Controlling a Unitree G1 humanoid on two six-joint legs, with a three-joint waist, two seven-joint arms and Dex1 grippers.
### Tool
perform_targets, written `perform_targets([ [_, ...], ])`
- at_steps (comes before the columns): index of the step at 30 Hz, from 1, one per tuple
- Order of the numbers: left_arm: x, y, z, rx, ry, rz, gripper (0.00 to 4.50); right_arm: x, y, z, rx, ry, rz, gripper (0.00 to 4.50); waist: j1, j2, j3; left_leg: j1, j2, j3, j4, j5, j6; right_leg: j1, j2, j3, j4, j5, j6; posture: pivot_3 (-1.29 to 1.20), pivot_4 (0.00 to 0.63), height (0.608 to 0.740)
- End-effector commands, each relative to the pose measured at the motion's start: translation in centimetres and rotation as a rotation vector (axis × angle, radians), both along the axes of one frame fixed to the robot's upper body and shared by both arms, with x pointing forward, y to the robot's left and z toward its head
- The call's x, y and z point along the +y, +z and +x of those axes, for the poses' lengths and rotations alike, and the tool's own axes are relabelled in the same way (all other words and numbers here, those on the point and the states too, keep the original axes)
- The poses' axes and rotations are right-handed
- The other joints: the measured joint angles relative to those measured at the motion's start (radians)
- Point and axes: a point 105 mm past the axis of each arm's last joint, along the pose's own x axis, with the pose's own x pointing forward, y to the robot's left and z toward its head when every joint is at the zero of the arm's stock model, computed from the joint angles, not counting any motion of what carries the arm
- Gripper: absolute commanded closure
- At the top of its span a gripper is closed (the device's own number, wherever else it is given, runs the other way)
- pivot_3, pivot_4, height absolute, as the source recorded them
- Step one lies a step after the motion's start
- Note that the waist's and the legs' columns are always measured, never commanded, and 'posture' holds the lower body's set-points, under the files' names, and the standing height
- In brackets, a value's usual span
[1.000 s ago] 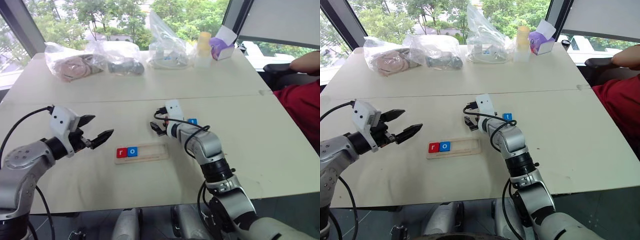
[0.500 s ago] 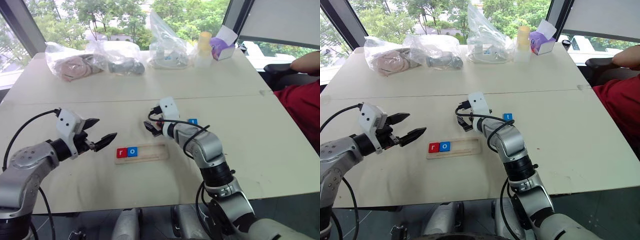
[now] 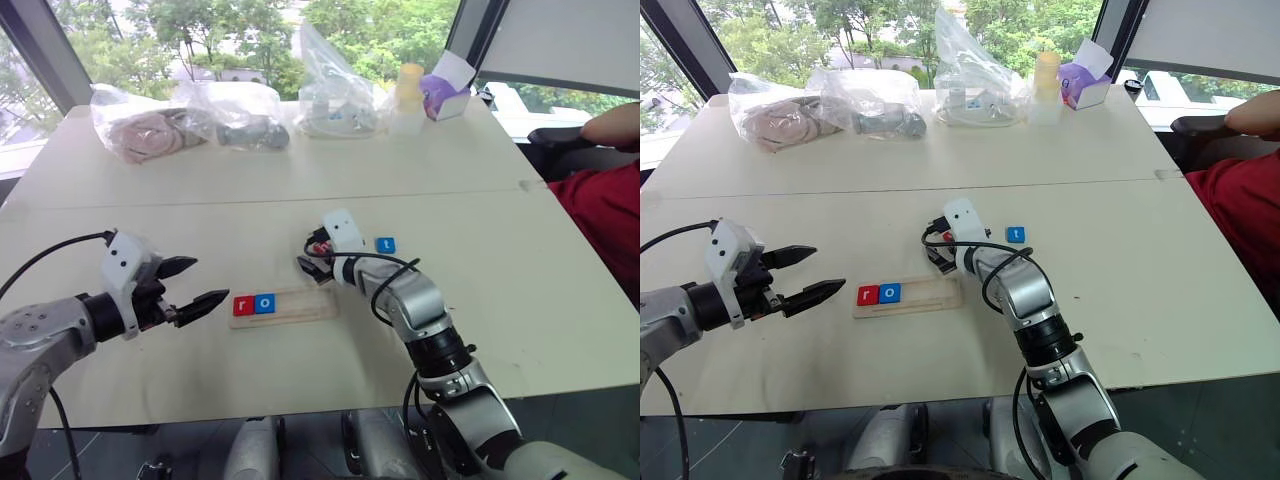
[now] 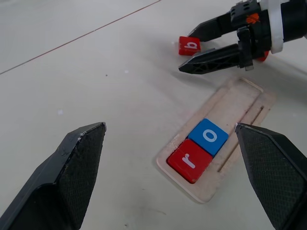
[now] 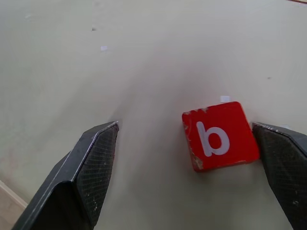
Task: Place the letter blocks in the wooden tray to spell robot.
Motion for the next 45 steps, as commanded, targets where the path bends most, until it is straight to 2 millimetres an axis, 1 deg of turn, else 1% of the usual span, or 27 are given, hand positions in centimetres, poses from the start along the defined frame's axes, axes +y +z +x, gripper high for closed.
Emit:
perform_targets([
  [1,-0.4,0.9,0.1,-0.049,-0.009,0.009,0.00,0.8,-0.3,-0.1,-0.005,0.038,0.000,1.30,-0.002,0.000,0.000,0.000,0.000,0.000,0.000,0.000,0.000,0.000,0.000,0.000,0.000,0.000,0.000,0.00,0.150,0.740],
  [3,-0.6,0.9,0.2,-0.051,-0.013,0.008,0.00,0.6,-0.3,0.1,-0.010,0.033,-0.004,2.38,-0.005,0.000,0.000,0.000,0.000,0.000,0.000,0.000,0.000,0.000,0.000,0.000,0.000,0.000,0.000,0.00,0.150,0.740],
  [5,-0.9,1.0,0.2,-0.053,-0.025,0.011,0.00,0.2,-0.1,0.3,-0.024,0.015,-0.009,3.32,-0.008,0.000,0.000,0.000,0.000,0.000,0.000,0.000,0.000,0.000,0.000,0.000,0.000,0.000,0.000,0.00,0.150,0.740],
  [7,-1.3,1.0,0.2,-0.053,-0.047,0.015,0.00,-0.7,0.5,0.7,-0.055,-0.030,0.000,3.32,-0.009,0.000,0.000,0.000,0.000,0.000,0.000,0.000,0.000,0.000,0.000,0.000,0.000,0.000,0.000,0.00,0.150,0.740],
  [9,-2.0,0.9,0.2,-0.053,-0.086,0.027,0.00,-2.6,2.3,1.2,-0.127,-0.109,0.077,3.32,-0.008,0.000,0.000,0.000,0.000,0.000,0.000,0.000,0.000,0.000,0.000,0.000,0.000,0.000,0.000,0.00,0.150,0.740],
  [10,-2.6,0.9,0.2,-0.049,-0.118,0.023,0.00,-4.2,3.5,1.0,-0.191,-0.142,0.087,3.32,-0.003,0.000,0.000,0.000,0.000,0.000,0.000,0.000,0.000,0.000,0.000,0.000,0.000,0.000,0.000,0.00,0.150,0.740],
  [11,-3.4,0.8,0.1,-0.042,-0.160,0.024,0.00,-5.8,4.5,0.5,-0.235,-0.175,0.099,3.32,0.006,0.001,0.000,-0.001,0.000,0.000,0.000,0.000,0.000,0.000,0.000,0.000,0.000,0.000,0.000,0.00,0.150,0.740],
  [13,-5.0,0.5,0.0,-0.031,-0.233,0.026,0.00,-8.8,5.9,-1.4,-0.278,-0.246,0.117,3.32,0.016,0.001,0.001,-0.002,-0.002,-0.001,0.000,0.000,0.000,0.000,-0.001,0.000,-0.002,0.000,0.001,0.00,0.150,0.740],
  [14,-5.3,0.4,0.0,-0.028,-0.252,0.028,0.00,-9.5,6.1,-2.0,-0.281,-0.268,0.120,3.32,0.022,0.001,0.001,-0.003,-0.002,-0.001,0.000,0.000,0.000,0.000,-0.002,0.000,-0.003,0.000,0.001,0.00,0.150,0.740],
  [15,-5.6,0.4,0.1,-0.027,-0.267,0.029,0.00,-10.3,6.2,-2.7,-0.279,-0.294,0.106,3.32,0.023,0.001,0.001,-0.003,-0.002,0.000,0.000,0.000,0.000,0.000,-0.002,0.000,-0.004,0.000,0.001,0.00,0.150,0.740],
  [16,-6.1,0.5,0.5,-0.034,-0.283,0.022,0.00,-12.2,5.9,-4.0,-0.262,-0.376,0.071,3.32,0.022,0.001,0.001,-0.003,-0.002,0.000,0.000,0.000,0.000,0.000,-0.002,0.000,-0.005,0.000,0.001,0.00,0.150,0.740],
  [18,-6.8,0.5,0.8,-0.037,-0.312,0.012,0.00,-14.8,5.3,-6.1,-0.224,-0.501,0.035,3.32,0.025,0.001,0.000,-0.003,-0.002,0.000,0.000,0.000,0.000,0.000,-0.001,0.000,-0.004,0.000,0.001,0.00,0.150,0.740],
  [19,-7.0,0.5,0.8,-0.034,-0.325,0.007,0.00,-15.6,5.0,-7.0,-0.197,-0.545,0.042,3.32,0.026,0.001,0.000,-0.002,-0.001,0.000,0.000,0.000,0.000,0.000,0.000,0.000,-0.004,0.000,0.001,0.00,0.150,0.740],
  [21,-7.4,0.4,1.1,-0.033,-0.347,0.001,0.00,-16.5,3.5,-8.4,-0.124,-0.618,0.053,3.32,0.025,0.001,0.000,-0.002,-0.001,0.000,-0.001,0.000,0.000,0.000,0.001,0.000,-0.004,0.000,0.000,0.00,0.150,0.740],
  [23,-7.9,0.3,1.5,-0.042,-0.370,0.001,0.00,-16.4,1.7,-9.1,-0.030,-0.675,0.112,3.32,0.020,0.001,0.000,-0.001,-0.001,0.000,-0.001,0.000,0.000,0.000,0.002,0.001,-0.004,-0.001,0.000,0.00,0.150,0.740],
  [26,-8.6,0.0,2.1,-0.053,-0.403,0.013,0.00,-15.2,0.4,-8.8,0.046,-0.693,0.248,3.32,0.007,0.001,0.001,-0.001,-0.001,0.000,0.000,0.001,-0.001,0.000,0.003,0.001,-0.003,-0.001,-0.001,0.00,0.150,0.740],
  [29,-9.3,-0.2,2.4,-0.058,-0.416,0.001,0.00,-14.8,-0.3,-8.3,0.065,-0.675,0.245,3.32,0.003,0.001,0.000,-0.001,-0.001,0.001,0.000,0.001,-0.001,0.001,0.001,0.001,-0.004,-0.001,-0.001,0.00,0.150,0.740],
  [31,-9.6,-0.5,2.5,-0.059,-0.420,0.001,0.00,-14.8,-0.7,-8.1,0.071,-0.664,0.209,2.29,0.003,0.001,0.000,-0.001,-0.001,0.001,0.000,0.001,-0.001,0.001,0.001,0.002,-0.005,-0.001,0.000,0.00,0.150,0.740],
  [32,-9.6,-0.6,2.5,-0.058,-0.421,0.002,0.00,-15.0,-0.8,-8.1,0.067,-0.662,0.191,1.92,0.003,0.001,0.000,-0.001,-0.001,0.001,0.000,0.001,-0.001,0.001,0.001,0.002,-0.005,-0.001,0.001,0.00,0.150,0.740],
  [33,-9.6,-0.6,2.5,-0.055,-0.421,0.000,0.00,-15.2,-0.7,-8.2,0.056,-0.658,0.164,1.38,0.003,0.001,0.000,-0.001,-0.001,0.001,-0.001,0.001,-0.001,0.001,0.001,0.002,-0.005,-0.001,0.001,0.00,0.150,0.740],
  [35,-9.2,-0.5,2.3,-0.050,-0.413,-0.002,0.00,-15.8,0.4,-8.2,-0.018,-0.620,0.104,0.25,0.003,0.001,0.000,-0.001,-0.001,0.001,-0.001,0.001,-0.001,0.001,0.001,0.001,-0.005,-0.001,0.001,0.00,0.150,0.740],
  [36,-8.8,-0.5,2.3,-0.048,-0.408,0.000,0.00,-15.9,1.3,-8.1,-0.076,-0.566,0.051,0.06,0.004,0.001,0.000,-0.001,-0.001,0.001,0.000,0.001,-0.001,0.001,0.001,0.001,-0.004,-0.001,0.001,0.00,0.150,0.740],
  [38,-8.1,-0.3,2.1,-0.035,-0.408,-0.002,0.00,-16.4,3.1,-7.6,-0.191,-0.440,-0.081,0.06,0.003,0.002,0.001,-0.001,-0.002,0.001,0.000,0.001,-0.001,0.001,0.000,0.002,-0.005,-0.001,0.001,0.00,0.150,0.740],
  [39,-7.8,-0.2,1.7,-0.021,-0.422,-0.006,0.00,-16.3,3.7,-7.3,-0.217,-0.330,-0.109,0.06,0.004,0.002,0.001,-0.001,-0.002,0.002,0.000,0.001,-0.001,0.001,0.000,0.002,-0.005,-0.002,0.001,0.00,0.150,0.740],
  [41,-7.6,0.0,0.8,0.011,-0.475,-0.010,0.00,-15.5,4.6,-7.6,-0.236,-0.080,-0.122,0.06,0.003,0.001,0.001,-0.001,-0.002,0.002,0.001,0.001,-0.001,0.001,0.000,0.002,-0.005,-0.002,0.001,0.00,0.150,0.740],
  [44,-7.4,0.4,0.2,0.026,-0.524,0.007,0.00,-16.1,4.8,-8.5,-0.210,0.169,-0.129,0.06,0.004,0.001,0.001,0.000,-0.002,0.002,0.000,0.001,-0.001,0.002,0.002,0.001,-0.005,-0.002,0.001,0.00,0.150,0.740],
  [45,-7.5,0.9,0.2,0.021,-0.543,0.016,0.00,-17.0,4.3,-8.7,-0.168,0.245,-0.132,0.06,0.005,0.001,0.001,0.000,-0.002,0.002,0.000,0.000,-0.001,0.003,0.003,0.001,-0.005,-0.002,0.001,0.00,0.150,0.740],
])
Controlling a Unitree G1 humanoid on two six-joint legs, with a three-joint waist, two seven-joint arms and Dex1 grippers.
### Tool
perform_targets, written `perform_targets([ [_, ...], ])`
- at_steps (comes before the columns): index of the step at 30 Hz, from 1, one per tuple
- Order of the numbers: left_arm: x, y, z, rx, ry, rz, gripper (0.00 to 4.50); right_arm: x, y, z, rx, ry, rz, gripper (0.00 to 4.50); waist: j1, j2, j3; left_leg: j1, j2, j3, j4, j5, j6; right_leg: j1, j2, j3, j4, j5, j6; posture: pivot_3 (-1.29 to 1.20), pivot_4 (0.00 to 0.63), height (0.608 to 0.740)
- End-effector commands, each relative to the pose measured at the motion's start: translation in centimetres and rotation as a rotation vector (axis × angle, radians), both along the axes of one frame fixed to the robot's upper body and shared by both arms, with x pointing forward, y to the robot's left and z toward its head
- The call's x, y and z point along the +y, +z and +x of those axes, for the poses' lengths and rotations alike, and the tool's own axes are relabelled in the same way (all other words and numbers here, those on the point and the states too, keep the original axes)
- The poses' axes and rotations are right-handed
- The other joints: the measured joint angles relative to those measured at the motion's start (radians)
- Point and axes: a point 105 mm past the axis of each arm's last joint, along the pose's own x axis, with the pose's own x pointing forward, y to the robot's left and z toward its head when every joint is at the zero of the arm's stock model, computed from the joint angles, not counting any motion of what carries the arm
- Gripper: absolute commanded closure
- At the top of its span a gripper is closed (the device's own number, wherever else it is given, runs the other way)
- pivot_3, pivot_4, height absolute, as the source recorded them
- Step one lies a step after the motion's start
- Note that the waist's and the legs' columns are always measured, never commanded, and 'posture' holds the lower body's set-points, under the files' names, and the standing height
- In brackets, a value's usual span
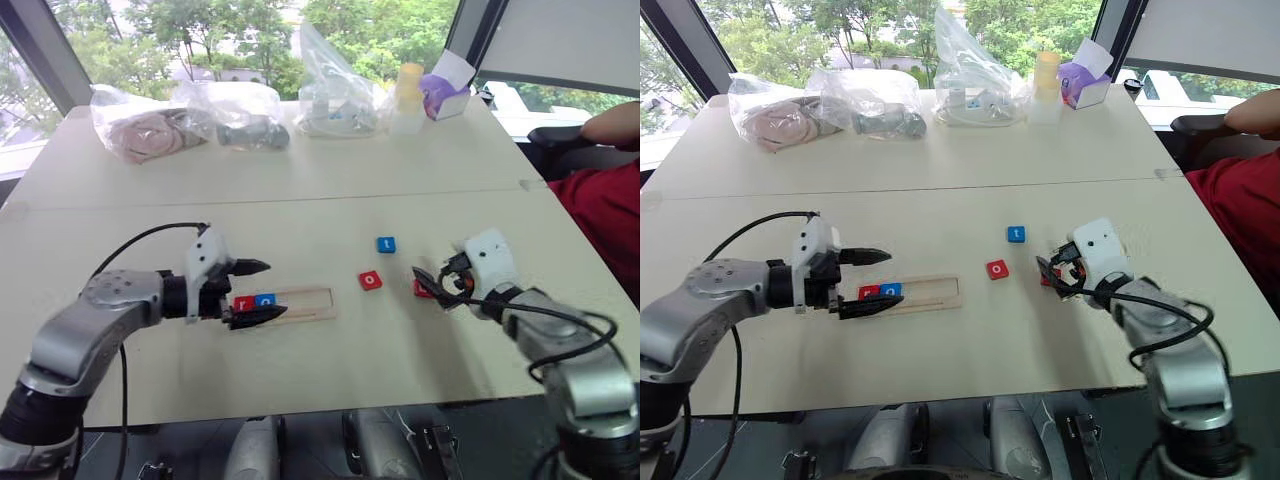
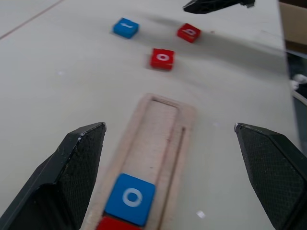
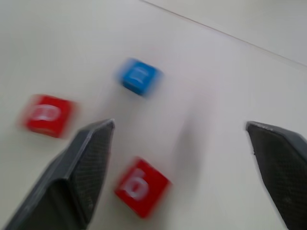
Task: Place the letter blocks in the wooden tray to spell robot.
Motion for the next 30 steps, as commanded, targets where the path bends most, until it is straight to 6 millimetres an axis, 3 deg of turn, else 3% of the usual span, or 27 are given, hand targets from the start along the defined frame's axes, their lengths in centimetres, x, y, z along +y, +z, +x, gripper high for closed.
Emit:
perform_targets([
  [1,-0.1,2.0,-0.5,-0.043,-0.076,0.004,0.00,-1.1,-0.5,-1.2,0.089,0.273,0.004,0.06,0.004,0.000,0.000,0.000,0.000,0.000,0.000,0.000,0.000,0.000,0.000,0.000,0.000,0.000,0.001,0.00,0.150,0.740],
  [5,0.6,1.5,-0.3,-0.053,-0.088,0.069,0.00,-3.5,-3.4,-1.5,0.192,0.399,-0.193,0.06,0.006,-0.001,0.000,0.000,-0.001,0.002,0.001,0.000,0.000,0.002,-0.001,0.000,0.000,-0.001,0.001,0.00,0.150,0.740],
  [9,1.5,1.2,0.5,-0.047,-0.025,0.063,0.00,-4.7,-3.5,0.1,0.177,0.403,-0.167,0.06,-0.003,0.000,0.001,0.001,0.000,0.003,0.001,0.000,0.000,0.001,-0.001,0.001,0.001,0.000,0.001,0.00,0.150,0.740],
  [15,2.9,0.1,0.5,-0.018,0.028,0.102,0.00,-4.6,-4.4,1.9,0.157,0.420,-0.141,0.06,0.001,0.000,0.001,0.001,0.000,0.003,0.001,0.000,0.000,0.001,0.000,0.001,0.002,0.001,0.003,0.00,0.150,0.740],
  [20,3.6,-0.2,0.4,-0.006,0.063,0.105,0.00,-3.4,-5.3,2.6,0.167,0.484,-0.134,0.06,0.002,0.000,0.001,0.001,0.000,0.002,0.001,0.000,0.000,0.001,-0.001,0.001,0.002,0.001,0.003,0.00,0.150,0.740],
  [23,4.1,-0.4,0.3,-0.011,0.076,0.140,0.00,-2.9,-5.8,2.5,0.183,0.526,-0.148,0.96,0.001,0.000,0.000,0.001,0.001,0.001,0.001,0.000,0.000,0.001,-0.001,0.001,0.002,0.001,0.003,0.00,0.150,0.740],
  [28,4.5,-0.3,0.3,-0.017,0.095,0.143,0.00,-2.8,-5.6,2.4,0.187,0.539,-0.148,3.31,0.000,0.000,0.000,0.003,0.001,0.001,0.002,0.000,0.000,0.002,-0.001,0.001,0.003,0.002,0.002,0.00,0.150,0.740],
  [30,4.7,-0.3,0.4,-0.016,0.100,0.142,0.00,-2.7,-5.2,2.7,0.170,0.532,-0.149,3.31,0.000,0.000,0.000,0.003,0.001,0.001,0.002,0.000,0.000,0.002,-0.001,0.001,0.003,0.001,0.001,0.00,0.150,0.740],
])
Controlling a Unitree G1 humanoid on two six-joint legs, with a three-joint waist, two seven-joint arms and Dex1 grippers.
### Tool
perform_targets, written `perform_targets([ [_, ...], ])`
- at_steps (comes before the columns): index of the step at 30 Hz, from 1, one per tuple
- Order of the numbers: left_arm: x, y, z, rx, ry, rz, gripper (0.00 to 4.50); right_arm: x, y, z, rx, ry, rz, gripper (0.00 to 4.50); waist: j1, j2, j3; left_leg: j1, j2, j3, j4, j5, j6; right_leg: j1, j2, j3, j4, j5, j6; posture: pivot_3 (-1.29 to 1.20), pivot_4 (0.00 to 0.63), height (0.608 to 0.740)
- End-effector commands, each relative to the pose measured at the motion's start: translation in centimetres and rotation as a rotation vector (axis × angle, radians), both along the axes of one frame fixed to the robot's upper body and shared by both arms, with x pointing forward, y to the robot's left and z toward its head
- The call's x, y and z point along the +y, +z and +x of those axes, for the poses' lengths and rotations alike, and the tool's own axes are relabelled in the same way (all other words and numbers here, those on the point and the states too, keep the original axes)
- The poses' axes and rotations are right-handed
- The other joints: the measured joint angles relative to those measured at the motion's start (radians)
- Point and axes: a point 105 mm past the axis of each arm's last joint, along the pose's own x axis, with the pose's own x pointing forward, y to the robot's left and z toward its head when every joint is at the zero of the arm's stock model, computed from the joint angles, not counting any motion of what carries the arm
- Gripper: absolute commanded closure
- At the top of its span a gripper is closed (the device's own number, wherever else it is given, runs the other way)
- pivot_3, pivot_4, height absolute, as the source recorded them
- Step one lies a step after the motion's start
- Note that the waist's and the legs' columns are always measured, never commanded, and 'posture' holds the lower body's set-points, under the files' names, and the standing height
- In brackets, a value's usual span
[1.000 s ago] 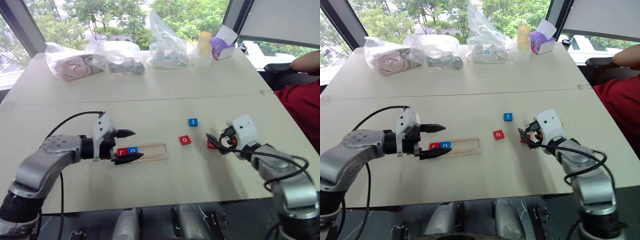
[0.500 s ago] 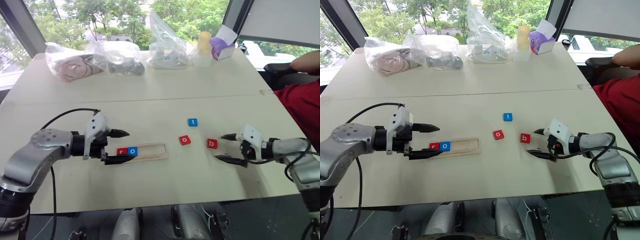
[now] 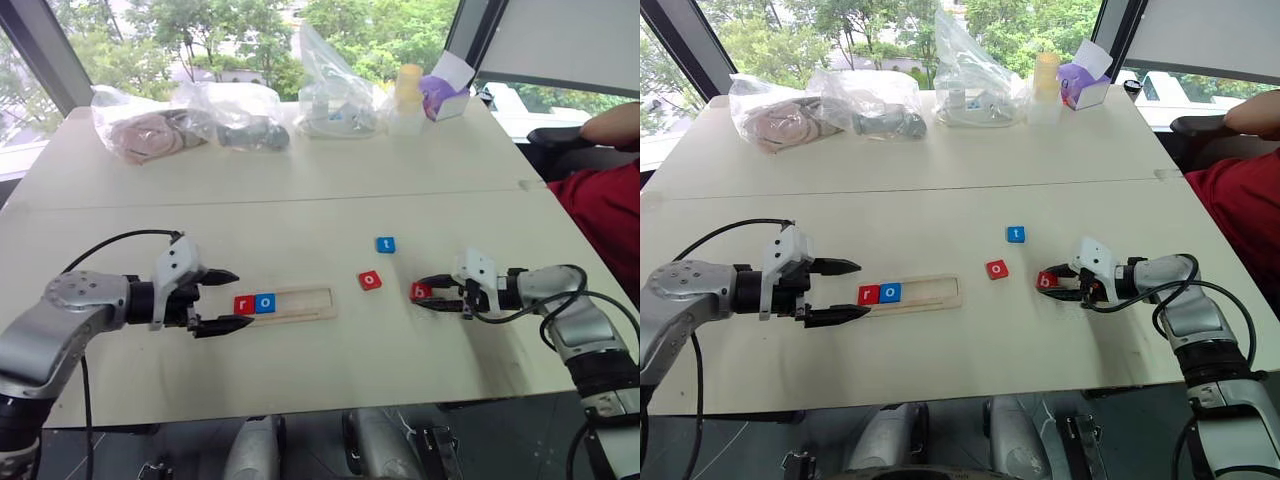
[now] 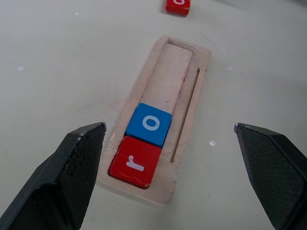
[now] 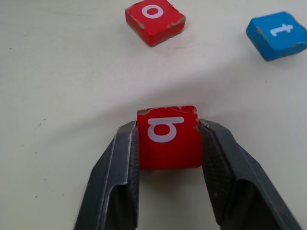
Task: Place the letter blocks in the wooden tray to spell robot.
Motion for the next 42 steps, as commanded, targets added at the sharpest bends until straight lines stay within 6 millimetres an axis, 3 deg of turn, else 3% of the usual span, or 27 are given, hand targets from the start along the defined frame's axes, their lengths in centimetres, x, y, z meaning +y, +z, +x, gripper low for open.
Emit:
perform_targets([
  [1,0.6,1.1,0.2,-0.059,0.010,0.013,0.00,0.1,0.5,0.4,-0.018,-0.017,-0.004,3.31,0.000,0.000,0.000,0.000,0.000,0.000,0.000,0.000,0.000,0.000,0.000,0.000,0.000,0.000,0.000,0.00,0.150,0.740],
  [6,2.2,1.2,0.6,-0.070,0.052,0.047,0.00,5.0,4.6,0.1,-0.022,0.077,0.162,3.31,-0.002,0.001,0.000,0.000,0.000,0.000,0.000,0.000,0.000,-0.001,0.000,0.000,0.002,0.000,0.001,0.00,0.150,0.740],
  [9,3.2,1.0,0.5,-0.049,0.069,0.064,0.00,10.9,6.4,0.0,-0.062,0.180,0.217,3.31,-0.007,0.002,0.001,0.000,0.001,0.000,-0.001,0.000,0.000,-0.004,0.001,0.000,0.004,0.001,0.002,0.00,0.150,0.740],
  [15,3.7,1.1,-0.6,-0.015,0.090,0.052,0.00,16.6,6.0,-0.3,-0.058,0.260,0.189,3.31,0.011,0.001,0.001,-0.002,0.001,-0.002,-0.001,0.000,0.000,-0.004,-0.001,-0.002,0.003,0.001,0.000,0.00,0.150,0.740],
  [22,3.2,1.1,-1.5,-0.026,0.114,0.045,0.00,20.0,3.7,-0.9,-0.021,0.339,0.100,3.31,0.010,0.001,0.001,-0.003,-0.001,-0.001,-0.001,0.000,0.000,-0.004,-0.004,-0.001,0.001,0.000,-0.001,0.00,0.150,0.740],
  [42,2.2,0.3,-1.3,-0.035,0.138,0.026,0.00,22.2,2.1,-0.5,-0.031,0.396,0.057,3.31,0.000,0.001,0.001,-0.003,0.000,-0.002,-0.001,0.000,0.000,-0.004,-0.002,-0.002,0.002,0.001,0.001,0.00,0.150,0.740],
])
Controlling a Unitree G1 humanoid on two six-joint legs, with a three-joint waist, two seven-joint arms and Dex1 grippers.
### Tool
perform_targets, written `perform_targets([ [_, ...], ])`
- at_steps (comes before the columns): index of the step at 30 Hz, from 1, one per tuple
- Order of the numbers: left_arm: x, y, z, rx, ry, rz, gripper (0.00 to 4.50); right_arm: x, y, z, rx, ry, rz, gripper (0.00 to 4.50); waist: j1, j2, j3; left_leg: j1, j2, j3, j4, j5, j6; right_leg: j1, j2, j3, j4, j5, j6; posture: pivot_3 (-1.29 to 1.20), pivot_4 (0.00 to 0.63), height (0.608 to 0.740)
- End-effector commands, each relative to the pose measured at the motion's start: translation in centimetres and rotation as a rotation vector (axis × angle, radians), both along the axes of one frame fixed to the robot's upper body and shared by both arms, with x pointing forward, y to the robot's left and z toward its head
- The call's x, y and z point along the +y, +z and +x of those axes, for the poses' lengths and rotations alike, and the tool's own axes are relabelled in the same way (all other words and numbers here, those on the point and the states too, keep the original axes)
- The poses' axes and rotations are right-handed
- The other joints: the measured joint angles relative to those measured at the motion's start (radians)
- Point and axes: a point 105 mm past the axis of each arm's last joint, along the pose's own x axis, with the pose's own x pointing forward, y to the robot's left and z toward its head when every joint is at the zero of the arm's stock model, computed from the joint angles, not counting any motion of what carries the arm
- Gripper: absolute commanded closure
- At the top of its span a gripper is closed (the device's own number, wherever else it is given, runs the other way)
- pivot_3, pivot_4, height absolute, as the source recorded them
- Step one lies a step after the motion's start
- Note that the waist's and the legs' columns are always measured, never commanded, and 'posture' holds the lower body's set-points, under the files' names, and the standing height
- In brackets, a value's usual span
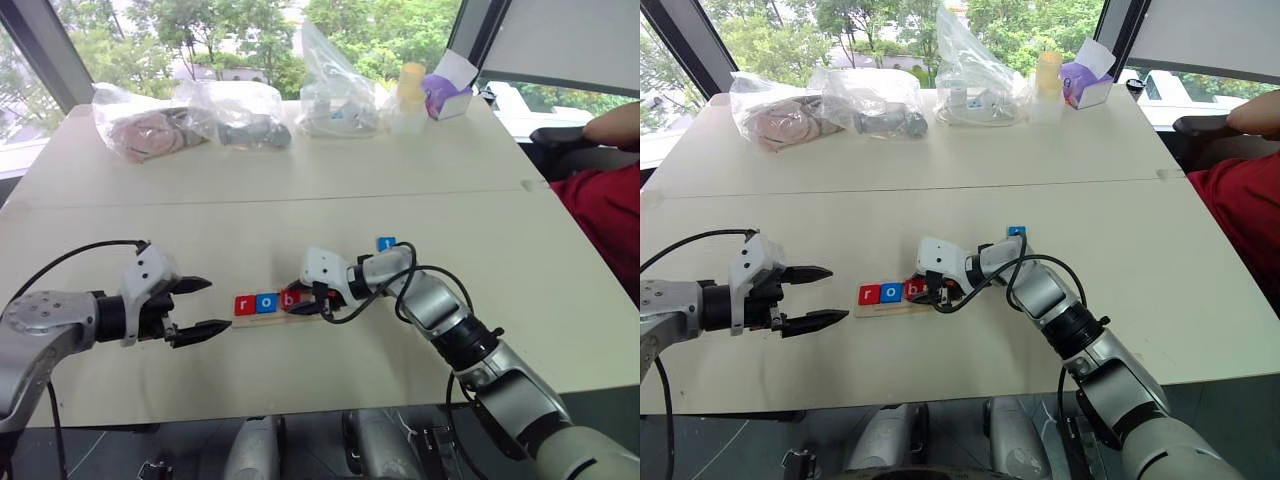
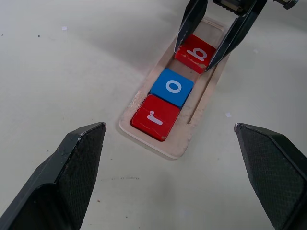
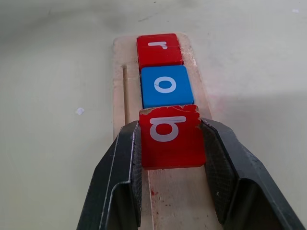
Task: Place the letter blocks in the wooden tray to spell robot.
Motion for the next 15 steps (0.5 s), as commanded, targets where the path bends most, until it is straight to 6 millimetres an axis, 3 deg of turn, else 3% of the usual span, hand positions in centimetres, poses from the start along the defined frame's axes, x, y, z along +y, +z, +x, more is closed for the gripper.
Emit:
perform_targets([
  [1,-0.43,0.41,0.20,-0.036,-0.013,0.002,0.00,1.00,1.05,-0.11,-0.039,0.039,0.020,3.31,0.000,0.000,0.000,0.000,0.000,0.000,0.000,0.000,0.000,0.000,0.000,0.000,0.000,0.000,0.000,0.00,0.150,0.740],
  [9,-0.43,0.07,0.35,-0.041,-0.003,0.008,0.00,1.53,0.94,-0.06,-0.038,0.045,0.022,3.31,0.000,0.000,0.000,0.000,0.000,0.000,0.000,0.000,0.000,0.000,0.000,0.000,0.000,0.000,0.000,0.00,0.150,0.740],
  [15,-0.41,0.08,0.47,-0.050,0.003,0.009,0.00,1.54,1.06,0.34,-0.053,0.022,0.030,0.40,0.000,0.000,0.000,0.000,0.000,0.000,0.000,0.000,0.000,0.000,0.000,0.000,0.000,0.000,0.000,0.00,0.150,0.740],
])
